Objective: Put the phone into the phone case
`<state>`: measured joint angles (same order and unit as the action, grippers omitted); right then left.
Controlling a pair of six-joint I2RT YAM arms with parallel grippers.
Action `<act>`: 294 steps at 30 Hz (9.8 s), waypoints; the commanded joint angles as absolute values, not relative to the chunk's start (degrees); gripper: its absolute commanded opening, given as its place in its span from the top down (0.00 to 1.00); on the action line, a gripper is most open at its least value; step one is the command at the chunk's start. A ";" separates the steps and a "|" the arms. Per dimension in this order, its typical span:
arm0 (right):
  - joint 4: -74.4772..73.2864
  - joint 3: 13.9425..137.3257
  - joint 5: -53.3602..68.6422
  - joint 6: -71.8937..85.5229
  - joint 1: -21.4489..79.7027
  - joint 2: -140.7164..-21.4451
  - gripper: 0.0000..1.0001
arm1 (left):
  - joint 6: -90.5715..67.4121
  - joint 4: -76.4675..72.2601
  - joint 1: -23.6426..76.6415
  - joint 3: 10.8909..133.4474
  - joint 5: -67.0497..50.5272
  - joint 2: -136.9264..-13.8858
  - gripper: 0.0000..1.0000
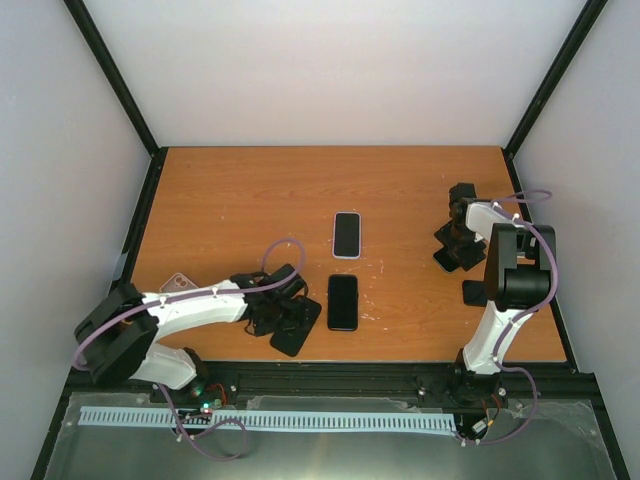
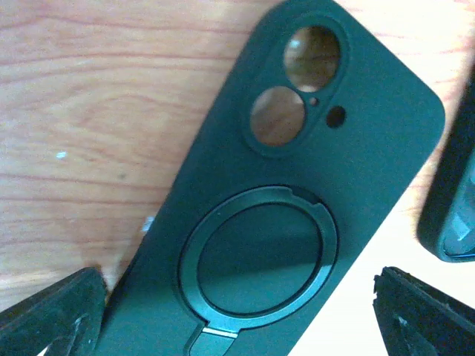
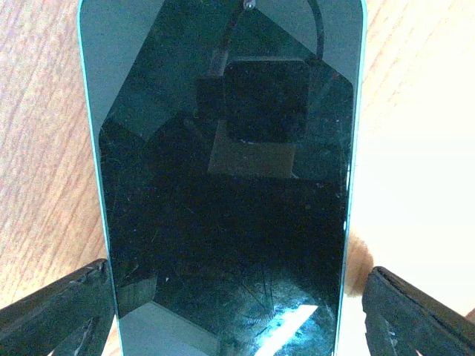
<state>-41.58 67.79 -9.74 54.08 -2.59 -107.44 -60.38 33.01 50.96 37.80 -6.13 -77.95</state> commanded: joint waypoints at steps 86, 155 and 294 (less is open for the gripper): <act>1.00 42.27 17.90 53.18 54.47 -79.30 0.97 | -52.57 17.61 25.92 39.16 -23.87 -62.73 0.01; -38.46 64.83 -7.02 47.70 -3.75 -104.78 0.08 | -41.10 14.95 10.81 32.70 -31.28 -71.57 0.01; -5.90 57.41 15.93 32.61 42.93 -104.29 0.57 | -46.66 -1.53 10.06 28.64 -36.80 -76.94 0.30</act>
